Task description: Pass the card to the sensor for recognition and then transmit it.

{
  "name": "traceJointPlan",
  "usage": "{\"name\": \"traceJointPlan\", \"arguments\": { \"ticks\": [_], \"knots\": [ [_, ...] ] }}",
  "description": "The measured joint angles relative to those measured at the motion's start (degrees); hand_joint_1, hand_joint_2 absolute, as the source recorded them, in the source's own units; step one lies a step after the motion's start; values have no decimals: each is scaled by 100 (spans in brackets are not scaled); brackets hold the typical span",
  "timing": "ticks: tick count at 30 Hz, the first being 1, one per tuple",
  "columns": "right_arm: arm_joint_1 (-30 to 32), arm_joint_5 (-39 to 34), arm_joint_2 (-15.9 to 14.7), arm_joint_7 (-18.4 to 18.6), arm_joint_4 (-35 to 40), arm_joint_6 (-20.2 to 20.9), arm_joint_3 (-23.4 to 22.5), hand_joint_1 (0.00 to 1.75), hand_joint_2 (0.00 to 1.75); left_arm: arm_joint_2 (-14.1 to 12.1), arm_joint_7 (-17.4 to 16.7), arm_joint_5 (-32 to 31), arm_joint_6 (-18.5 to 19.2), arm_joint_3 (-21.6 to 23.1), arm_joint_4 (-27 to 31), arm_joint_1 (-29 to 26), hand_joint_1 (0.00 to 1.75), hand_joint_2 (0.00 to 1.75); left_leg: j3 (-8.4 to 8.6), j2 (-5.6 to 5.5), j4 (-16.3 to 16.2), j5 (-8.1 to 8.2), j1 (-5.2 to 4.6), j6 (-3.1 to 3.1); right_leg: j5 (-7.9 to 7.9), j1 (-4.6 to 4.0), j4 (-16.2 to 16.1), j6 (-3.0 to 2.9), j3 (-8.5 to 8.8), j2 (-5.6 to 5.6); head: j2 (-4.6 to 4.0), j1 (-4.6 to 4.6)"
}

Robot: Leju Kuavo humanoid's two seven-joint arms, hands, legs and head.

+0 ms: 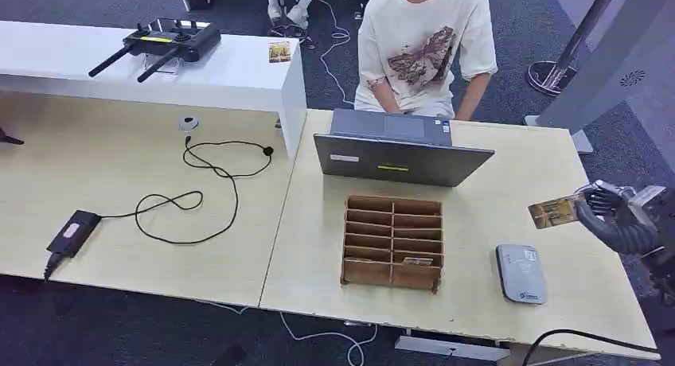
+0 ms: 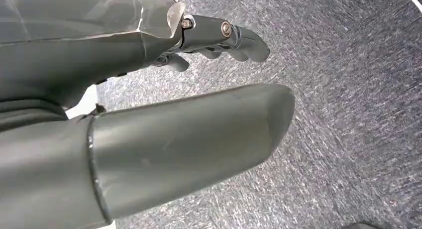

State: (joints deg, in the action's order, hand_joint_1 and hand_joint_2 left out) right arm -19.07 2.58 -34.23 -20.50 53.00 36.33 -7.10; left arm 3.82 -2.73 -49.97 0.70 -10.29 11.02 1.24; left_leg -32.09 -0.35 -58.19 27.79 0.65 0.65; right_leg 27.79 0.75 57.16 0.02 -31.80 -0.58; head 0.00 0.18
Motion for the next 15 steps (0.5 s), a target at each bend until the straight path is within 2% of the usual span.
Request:
{"name": "traceJointPlan", "arguments": {
  "ticks": [15],
  "knots": [
    [15, 404, 44, 306, -1165, -297, 197, 175, 175, 0, 0, -221, 33, -4, 0, 15, 0, 0, -5, 1, 1, 0, 0, 0, 0, 0, 1, 0, -1, 3, 0, -2]
  ]
}}
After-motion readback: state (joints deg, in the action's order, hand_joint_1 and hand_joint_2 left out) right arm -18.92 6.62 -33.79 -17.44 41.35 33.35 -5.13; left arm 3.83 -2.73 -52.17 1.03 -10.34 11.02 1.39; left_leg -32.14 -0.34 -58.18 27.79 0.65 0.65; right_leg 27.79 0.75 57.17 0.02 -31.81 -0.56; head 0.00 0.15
